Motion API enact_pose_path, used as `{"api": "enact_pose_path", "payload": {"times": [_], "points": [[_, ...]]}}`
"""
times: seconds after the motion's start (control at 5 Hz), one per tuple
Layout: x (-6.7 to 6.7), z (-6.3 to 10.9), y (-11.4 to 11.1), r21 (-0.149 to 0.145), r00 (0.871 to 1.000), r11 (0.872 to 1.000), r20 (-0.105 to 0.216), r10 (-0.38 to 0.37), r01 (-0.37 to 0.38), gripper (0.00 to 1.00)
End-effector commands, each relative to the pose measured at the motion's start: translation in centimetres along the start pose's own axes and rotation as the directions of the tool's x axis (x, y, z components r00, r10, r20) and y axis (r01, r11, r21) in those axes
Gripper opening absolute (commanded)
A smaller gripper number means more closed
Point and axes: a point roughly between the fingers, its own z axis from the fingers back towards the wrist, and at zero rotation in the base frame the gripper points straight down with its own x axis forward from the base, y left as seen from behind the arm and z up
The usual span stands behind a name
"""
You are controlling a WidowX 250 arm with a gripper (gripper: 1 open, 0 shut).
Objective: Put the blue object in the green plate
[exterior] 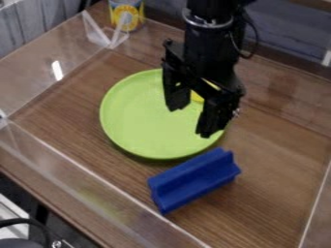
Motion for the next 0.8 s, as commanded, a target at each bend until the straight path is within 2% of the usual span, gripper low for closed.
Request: {"api": "enact_pose_path", "payload": {"times": [0.0,0.2,0.4,0.6], "points": [[-0.4,0.1,-1.0,0.03,0.996,0.998,0.062,-0.06,0.059,1.0],[-0.8,-1.3,-1.6,0.052,0.993,0.996,0.082,-0.082,0.078,1.0],[-1.0,-3.1,-2.0,0.067,0.985,0.989,0.097,-0.14,0.134,1.0],[-1.1,-4.2,-2.1,0.076,0.981,0.985,0.108,-0.16,0.153,1.0]]}}
